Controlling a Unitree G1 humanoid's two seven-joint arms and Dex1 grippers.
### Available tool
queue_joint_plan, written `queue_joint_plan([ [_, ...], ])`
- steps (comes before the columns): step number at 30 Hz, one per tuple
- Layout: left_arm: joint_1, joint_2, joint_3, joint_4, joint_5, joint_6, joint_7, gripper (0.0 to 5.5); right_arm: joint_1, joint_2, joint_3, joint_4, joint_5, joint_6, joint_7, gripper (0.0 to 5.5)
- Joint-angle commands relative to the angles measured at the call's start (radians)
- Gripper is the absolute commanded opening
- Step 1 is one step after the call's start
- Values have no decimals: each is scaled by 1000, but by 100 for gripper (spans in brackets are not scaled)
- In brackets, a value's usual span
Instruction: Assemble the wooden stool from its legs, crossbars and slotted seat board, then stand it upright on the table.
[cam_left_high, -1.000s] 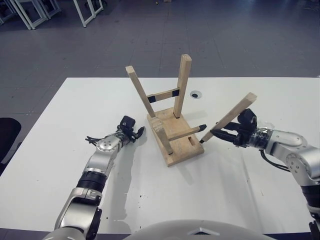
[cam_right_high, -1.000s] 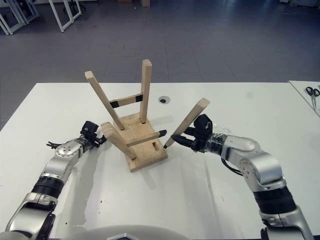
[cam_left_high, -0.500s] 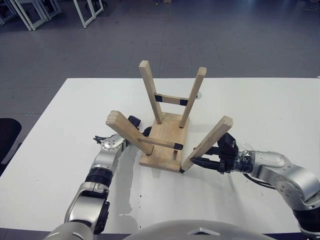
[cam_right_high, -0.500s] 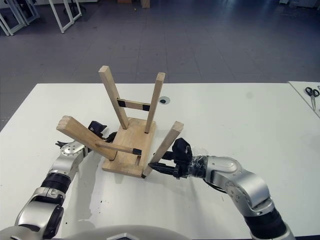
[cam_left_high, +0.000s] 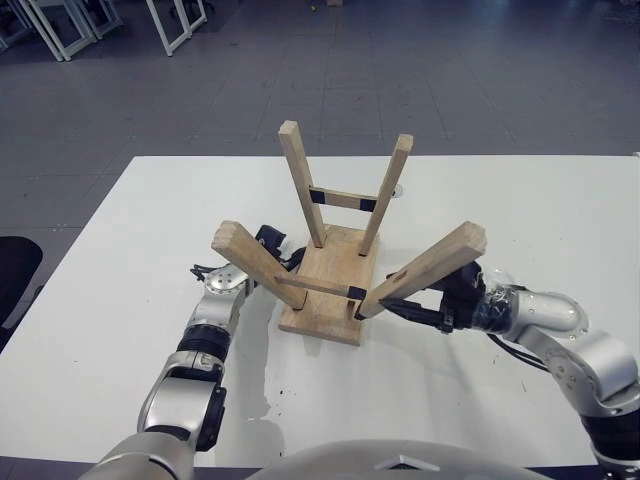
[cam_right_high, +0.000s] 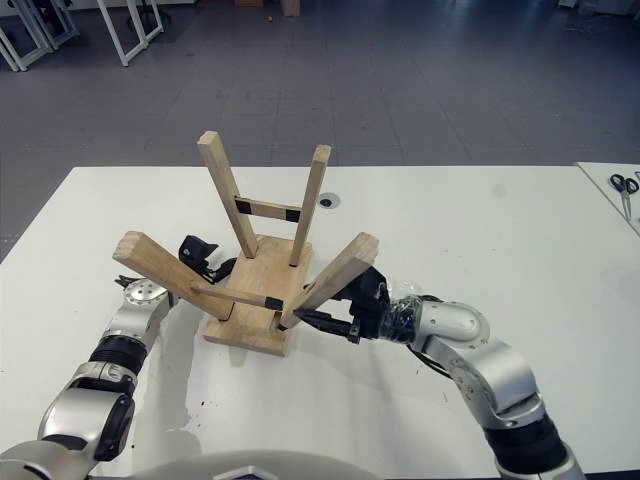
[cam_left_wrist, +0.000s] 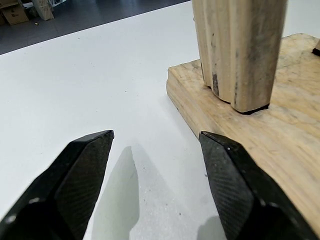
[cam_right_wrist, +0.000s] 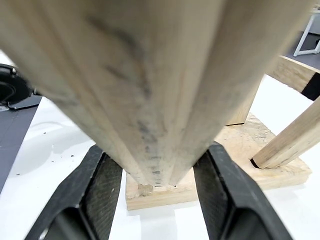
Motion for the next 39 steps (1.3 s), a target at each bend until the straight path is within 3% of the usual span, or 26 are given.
queue_joint_plan([
  [1,-22,7,-5,-10,23,15,-27,317,9,34,39,81,-66,-98,38,203],
  [11,-6,10,-6,-44,25,29,-43,317,-20,61,113,177,-158,-181,82,203],
  [19,95,161,88,-273,-17,90,-73,317,-26,16,71,151,-150,-128,73,202],
  [25,97,190,136,-412,-38,148,-64,317,-55,-22,97,157,-186,-96,107,202],
  [29,-110,301,229,-588,-192,307,-174,317,-71,-33,122,198,-232,-113,116,202],
  [32,-421,411,235,-614,-340,496,-342,317,-51,-38,101,193,-226,-118,101,202],
  [36,-629,508,133,-744,-519,755,-618,317,-34,-25,92,192,-231,-129,70,202],
  [39,-695,550,4,-802,-522,801,-803,317,-22,-13,105,189,-242,-134,49,202],
])
